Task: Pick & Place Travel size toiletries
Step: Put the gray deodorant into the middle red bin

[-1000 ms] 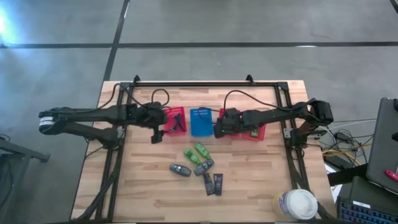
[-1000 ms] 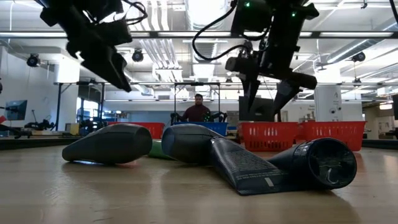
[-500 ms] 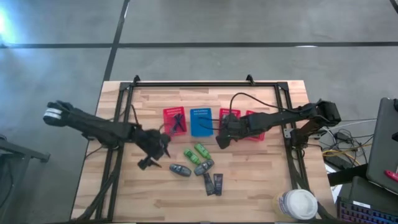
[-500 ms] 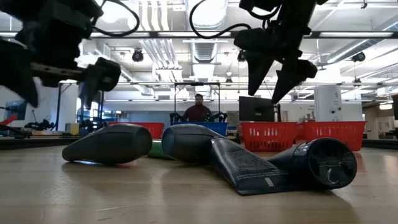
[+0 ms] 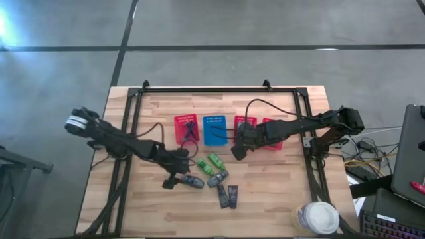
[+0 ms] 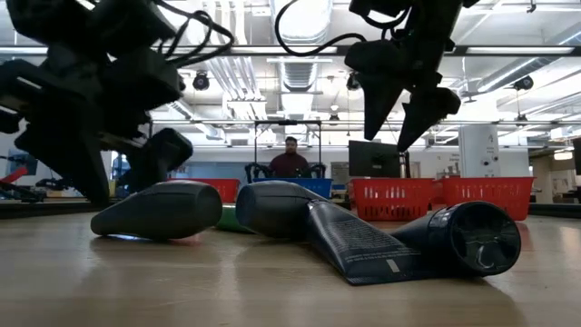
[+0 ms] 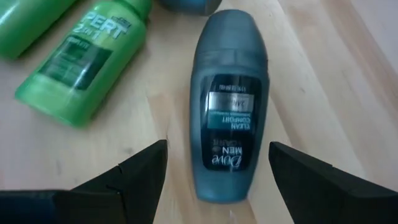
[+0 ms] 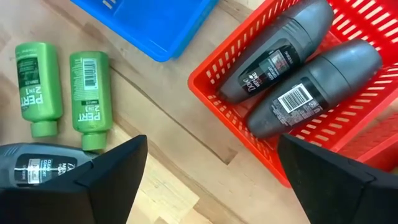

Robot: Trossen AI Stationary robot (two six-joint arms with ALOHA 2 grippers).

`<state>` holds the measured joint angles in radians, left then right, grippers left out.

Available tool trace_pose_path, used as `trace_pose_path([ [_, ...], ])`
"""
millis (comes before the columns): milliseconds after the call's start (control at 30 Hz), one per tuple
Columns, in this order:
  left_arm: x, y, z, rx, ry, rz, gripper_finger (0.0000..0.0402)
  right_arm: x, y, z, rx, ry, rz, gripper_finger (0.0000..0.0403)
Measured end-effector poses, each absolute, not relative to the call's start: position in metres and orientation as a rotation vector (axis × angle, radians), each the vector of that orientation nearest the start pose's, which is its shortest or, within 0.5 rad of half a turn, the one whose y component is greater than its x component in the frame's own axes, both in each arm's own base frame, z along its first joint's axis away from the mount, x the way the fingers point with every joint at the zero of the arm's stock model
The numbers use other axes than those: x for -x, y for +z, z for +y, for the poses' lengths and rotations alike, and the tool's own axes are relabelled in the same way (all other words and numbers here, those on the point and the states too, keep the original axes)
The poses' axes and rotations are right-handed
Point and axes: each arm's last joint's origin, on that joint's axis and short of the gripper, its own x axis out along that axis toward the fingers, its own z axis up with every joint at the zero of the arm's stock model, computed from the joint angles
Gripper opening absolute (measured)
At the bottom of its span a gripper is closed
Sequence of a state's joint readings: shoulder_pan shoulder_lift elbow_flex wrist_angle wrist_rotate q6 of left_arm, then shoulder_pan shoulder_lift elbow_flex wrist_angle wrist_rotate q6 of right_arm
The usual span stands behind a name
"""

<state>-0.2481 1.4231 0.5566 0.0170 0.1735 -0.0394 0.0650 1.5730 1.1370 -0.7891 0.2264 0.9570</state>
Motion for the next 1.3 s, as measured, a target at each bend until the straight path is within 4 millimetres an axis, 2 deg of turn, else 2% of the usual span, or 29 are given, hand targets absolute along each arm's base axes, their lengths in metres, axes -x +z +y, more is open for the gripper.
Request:
trace_pose_path([
  [200,-0.253,0.136,-0.069,0.002,-0.377,0.900,0.0285,-0.300,0.228,0.013,-0.639,-0.686,1.040,0.0338],
  [433,-0.257,0.125,-0.070,-0.002,-0.380,0.936,0.0279,-0.300,0.228,0.014,-0.631,-0.680,1.044,0.0328],
  [533,-0.258,0.125,-0.070,-0.015,-0.381,0.924,0.0252,-0.300,0.228,0.016,-0.654,-0.646,1.054,0.0327],
  [700,-0.258,0.128,-0.069,-0.034,-0.382,0.908,0.0179,-0.301,0.229,0.021,-0.782,-0.543,1.115,0.0334],
  [800,-0.256,0.132,-0.067,-0.028,-0.368,0.901,0.0178,-0.302,0.231,0.021,-0.844,-0.554,1.090,0.0338],
  [900,-0.255,0.145,-0.059,-0.055,-0.279,0.856,0.0178,-0.308,0.238,0.019,-0.934,-0.501,1.011,0.0341],
  [1100,-0.252,0.185,-0.033,-0.085,-0.105,0.678,0.0179,-0.327,0.252,0.007,-1.096,-0.356,0.798,0.0333],
  [1300,-0.251,0.217,-0.017,-0.211,0.049,0.558,0.0180,-0.332,0.258,-0.007,-1.182,-0.352,0.683,0.0332],
])
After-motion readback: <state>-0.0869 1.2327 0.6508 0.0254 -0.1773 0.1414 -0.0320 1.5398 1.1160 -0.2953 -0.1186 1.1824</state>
